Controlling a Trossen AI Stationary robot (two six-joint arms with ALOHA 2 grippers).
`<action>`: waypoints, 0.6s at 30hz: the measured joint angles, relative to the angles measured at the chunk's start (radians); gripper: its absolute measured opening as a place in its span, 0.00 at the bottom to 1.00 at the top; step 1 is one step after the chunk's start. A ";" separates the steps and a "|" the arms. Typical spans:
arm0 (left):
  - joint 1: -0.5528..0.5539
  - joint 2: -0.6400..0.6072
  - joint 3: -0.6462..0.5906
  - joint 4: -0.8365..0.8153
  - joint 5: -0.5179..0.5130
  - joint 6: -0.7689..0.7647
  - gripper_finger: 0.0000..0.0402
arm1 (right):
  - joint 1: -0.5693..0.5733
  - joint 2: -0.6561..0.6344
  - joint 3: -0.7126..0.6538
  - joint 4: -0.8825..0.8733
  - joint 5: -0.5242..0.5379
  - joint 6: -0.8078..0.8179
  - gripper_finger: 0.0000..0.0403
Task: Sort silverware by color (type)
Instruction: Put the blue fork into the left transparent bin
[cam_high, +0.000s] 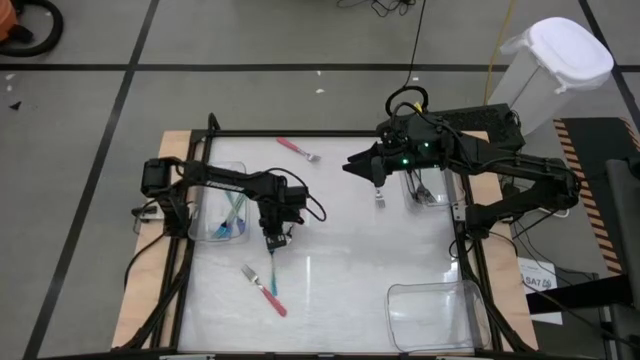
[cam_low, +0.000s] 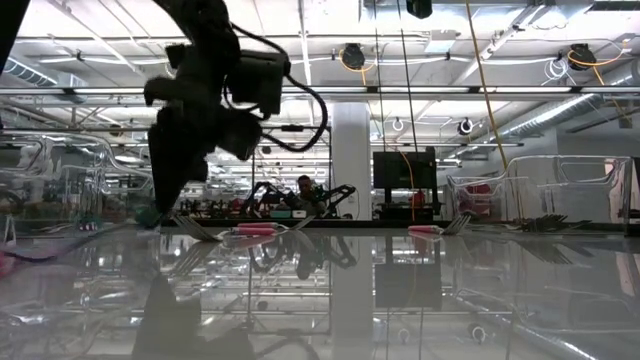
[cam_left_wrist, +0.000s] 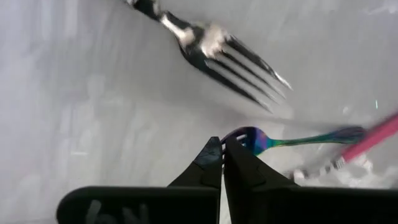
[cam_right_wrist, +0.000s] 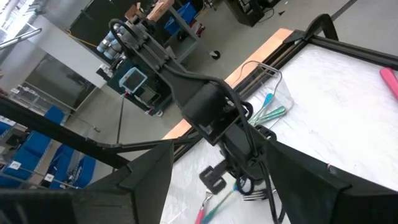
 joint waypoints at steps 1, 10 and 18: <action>0.000 0.000 0.023 -0.031 -0.002 0.018 0.00 | 0.000 0.000 0.000 0.000 0.000 0.000 0.62; 0.011 0.000 0.314 -0.169 -0.025 0.098 0.00 | 0.000 0.000 0.000 0.000 0.000 -0.003 0.62; 0.069 0.000 0.549 -0.214 -0.023 0.094 0.00 | 0.001 0.000 0.000 -0.001 0.000 -0.008 0.62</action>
